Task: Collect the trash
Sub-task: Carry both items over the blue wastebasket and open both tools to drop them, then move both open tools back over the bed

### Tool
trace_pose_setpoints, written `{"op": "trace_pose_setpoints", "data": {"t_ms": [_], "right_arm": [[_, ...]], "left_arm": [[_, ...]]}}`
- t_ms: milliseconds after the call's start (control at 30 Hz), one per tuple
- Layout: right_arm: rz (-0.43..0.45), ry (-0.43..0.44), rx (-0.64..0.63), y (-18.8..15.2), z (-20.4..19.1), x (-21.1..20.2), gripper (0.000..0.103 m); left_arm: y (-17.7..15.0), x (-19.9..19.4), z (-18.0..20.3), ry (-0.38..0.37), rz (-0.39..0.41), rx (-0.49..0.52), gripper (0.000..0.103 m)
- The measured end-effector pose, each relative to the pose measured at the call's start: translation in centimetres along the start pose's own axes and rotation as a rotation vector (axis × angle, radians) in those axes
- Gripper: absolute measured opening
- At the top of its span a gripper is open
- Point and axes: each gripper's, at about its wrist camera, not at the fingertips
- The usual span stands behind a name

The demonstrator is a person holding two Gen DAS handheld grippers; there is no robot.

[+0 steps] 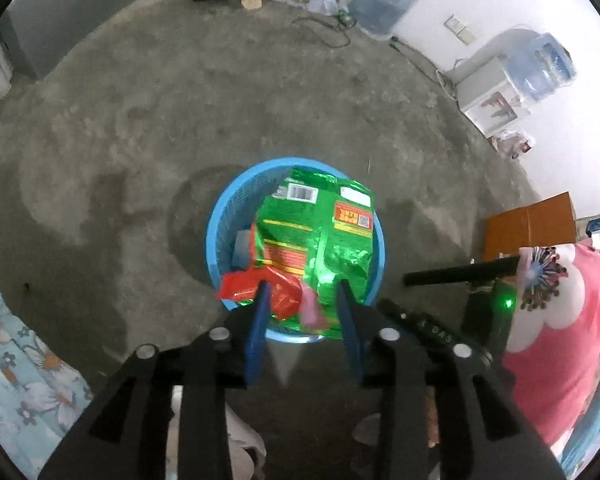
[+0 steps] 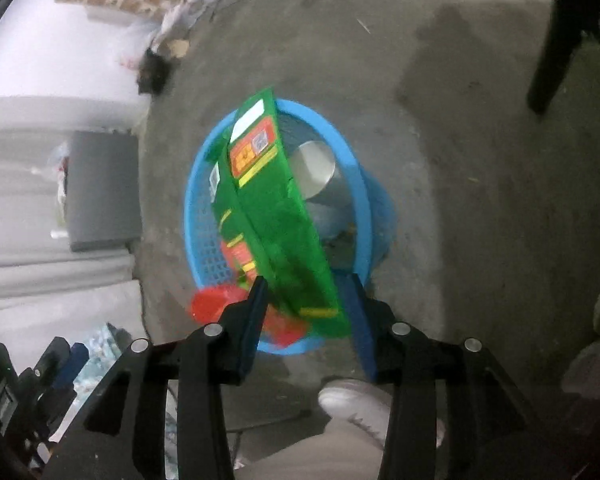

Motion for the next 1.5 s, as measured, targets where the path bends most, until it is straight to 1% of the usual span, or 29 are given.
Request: {"op": "trace_pose_setpoints", "data": {"t_ms": [133, 200, 233, 300, 400, 433, 567, 667, 700, 733, 800, 833, 900, 967, 1067, 1167, 1233, 1300, 1400, 1500], "right_arm": [[0.037, -0.016, -0.074, -1.1, -1.3, -1.6, 0.040], [0.059, -0.016, -0.100, -1.7, -1.9, -2.4, 0.040], [0.070, -0.015, -0.120, -1.8, -2.1, -2.3, 0.040], [0.092, -0.018, -0.153, -2.4, -3.0, -3.4, 0.040], [0.128, -0.031, -0.232, -3.7, -5.1, -4.8, 0.042], [0.135, -0.032, -0.254, -3.7, -5.6, -4.7, 0.043], [0.150, -0.022, -0.357, -5.8, -8.3, -5.6, 0.048], [0.139, 0.004, -0.436, -7.7, -10.3, -6.8, 0.057], [0.132, 0.016, -0.459, -8.2, -10.8, -7.1, 0.060], [0.126, 0.027, -0.492, -9.0, -11.6, -7.6, 0.060], [0.118, 0.050, -0.553, -10.2, -12.7, -8.4, 0.064], [0.108, 0.064, -0.572, -10.7, -13.3, -8.6, 0.064], [0.079, 0.108, -0.608, -11.6, -14.2, -9.0, 0.066], [0.054, 0.158, -0.659, -12.9, -15.5, -9.3, 0.067], [0.003, 0.206, -0.726, -15.0, -17.6, -9.5, 0.068], [-0.061, 0.252, -0.795, -17.8, -19.7, -9.3, 0.068], [-0.099, 0.278, -0.834, -19.4, -20.6, -9.0, 0.068], [-0.142, 0.298, -0.866, -21.0, -21.4, -8.5, 0.068], [-0.221, 0.316, -0.920, -23.9, -22.6, -7.1, 0.068], [-0.301, 0.328, -0.947, -26.5, -23.6, -6.4, 0.068]], "left_arm": [[0.0, -2.0, 0.6, 0.013, 0.020, 0.011, 0.037], [-0.3, -3.7, 1.0, 0.020, 0.050, 0.031, 0.039], [-0.6, -4.7, 1.2, 0.019, 0.068, 0.039, 0.041], [-0.9, -6.5, 1.3, 0.011, 0.097, 0.046, 0.044], [-2.4, -10.1, 1.3, -0.006, 0.146, 0.053, 0.046], [-3.1, -11.6, 1.2, -0.011, 0.169, 0.057, 0.048], [-6.3, -17.1, 0.0, -0.004, 0.255, 0.055, 0.059], [-9.5, -21.1, -1.9, -0.012, 0.320, 0.015, 0.067], [-10.7, -22.4, -2.7, -0.006, 0.341, -0.005, 0.068], [-12.5, -24.3, -4.2, 0.002, 0.375, -0.036, 0.068], [-15.0, -26.9, -6.1, 0.027, 0.421, -0.078, 0.069], [-17.2, -29.0, -7.7, 0.061, 0.467, -0.116, 0.069], [-20.2, -31.7, -9.7, 0.121, 0.523, -0.168, 0.070], [-24.0, -34.9, -12.1, 0.190, 0.587, -0.248, 0.071], [-29.9, -38.9, -15.4, 0.270, 0.666, -0.389, 0.073], [-34.9, -41.0, -17.2, 0.334, 0.722, -0.484, 0.074], [-36.9, -41.2, -17.7, 0.344, 0.729, -0.522, 0.074], [-38.5, -40.8, -18.3, 0.340, 0.722, -0.543, 0.074], [-40.5, -38.9, -18.1, 0.337, 0.685, -0.547, 0.074], [-41.4, -36.8, -17.8, 0.340, 0.639, -0.549, 0.074]]}}
Point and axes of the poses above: each gripper's, at about its wrist camera, not at the fingertips, and x roughly the way its jaws point, z to its right, y to its top
